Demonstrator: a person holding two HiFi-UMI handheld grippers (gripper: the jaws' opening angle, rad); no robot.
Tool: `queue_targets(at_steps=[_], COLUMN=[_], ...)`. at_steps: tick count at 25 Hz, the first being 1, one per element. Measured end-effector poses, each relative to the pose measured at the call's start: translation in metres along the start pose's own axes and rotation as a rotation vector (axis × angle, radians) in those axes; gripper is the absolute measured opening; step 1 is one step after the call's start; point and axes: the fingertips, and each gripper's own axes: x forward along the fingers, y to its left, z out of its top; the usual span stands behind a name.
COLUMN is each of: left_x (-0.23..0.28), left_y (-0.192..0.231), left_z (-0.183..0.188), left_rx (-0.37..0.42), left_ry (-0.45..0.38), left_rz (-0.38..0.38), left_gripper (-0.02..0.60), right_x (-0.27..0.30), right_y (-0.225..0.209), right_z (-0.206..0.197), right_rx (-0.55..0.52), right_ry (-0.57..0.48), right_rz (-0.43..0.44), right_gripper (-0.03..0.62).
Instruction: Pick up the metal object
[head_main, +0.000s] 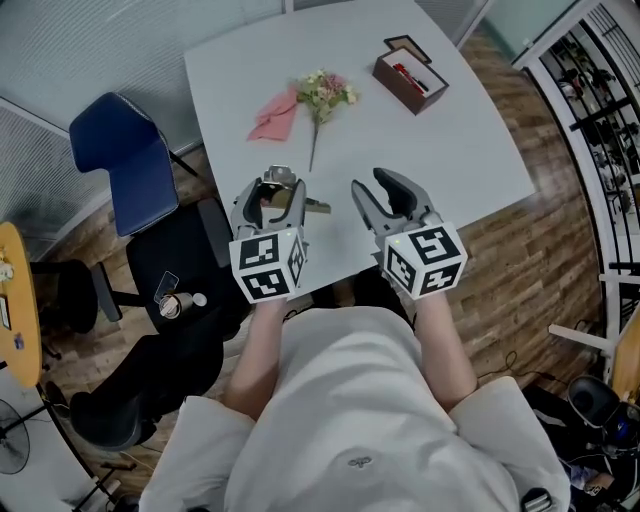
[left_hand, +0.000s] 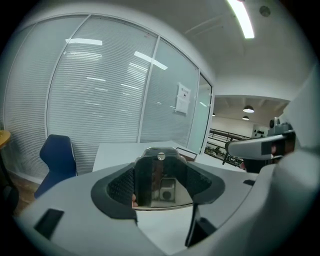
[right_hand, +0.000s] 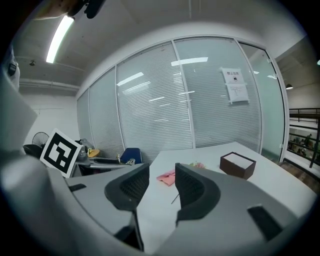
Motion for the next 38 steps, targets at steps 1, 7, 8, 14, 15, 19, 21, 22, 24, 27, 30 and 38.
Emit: queue_targets(at_steps=[1, 7, 8, 14, 15, 19, 21, 22, 24, 27, 30, 38], left_x=[-0.001, -0.011, -0.013, -0.020, -0.021, -0.026, -0.026, -0.027, -0.028, -0.029, -0.030, -0.031], left_y=[-0.002, -0.009, -0.009, -0.011, -0.012, -0.013, -0.012, -0.012, -0.012, -0.013, -0.015, -0.018], left_z=[0.003, 0.016, 0.017, 0.020, 0.020, 0.022, 0.023, 0.023, 0.024, 0.024, 0.024, 0.023], left_rx=[-0.001, 0.001, 0.001, -0.007, -0.007, -0.003, -0.002, -0.001, 0.002, 0.006, 0.012, 0.015], left_ry=[-0.007, -0.057, -0.065, -0.100, -0.110, -0.133, -0.136, -0.137, -0.140, -0.144, -0.144, -0.147], left_rz=[-0.008, -0.034, -0.036, -0.051, -0.058, -0.069, -0.070, -0.070, -0.069, -0.074, -0.079, -0.085], left_gripper=[0.295, 0.296, 0.296, 0.296, 0.296, 0.296, 0.296, 0.296, 0.296, 0.296, 0.296, 0.296], right_x=[-0.001, -0.004, -0.005, -0.005, -0.006, -0.005, -0.005, -0.004, -0.004, -0.004, -0.004, -0.007], right_y=[0.000, 0.004, 0.005, 0.013, 0.014, 0.019, 0.021, 0.021, 0.022, 0.023, 0.024, 0.026], right_z=[0.001, 0.005, 0.005, 0.005, 0.005, 0.004, 0.003, 0.002, 0.001, 0.001, 0.002, 0.000], right_rx=[0.000, -0.003, -0.003, -0.010, -0.011, -0.012, -0.011, -0.010, -0.011, -0.021, -0.027, -0.041], right_ry=[-0.004, -0.026, -0.030, -0.039, -0.040, -0.040, -0.037, -0.035, -0.033, -0.032, -0.033, -0.031], right_rz=[-0.002, -0.008, -0.009, -0.001, 0.000, 0.007, 0.008, 0.009, 0.011, 0.014, 0.015, 0.013], right_gripper=[0.166, 0.149, 0.146, 0.126, 0.121, 0.110, 0.103, 0.098, 0.089, 0.080, 0.060, 0.025])
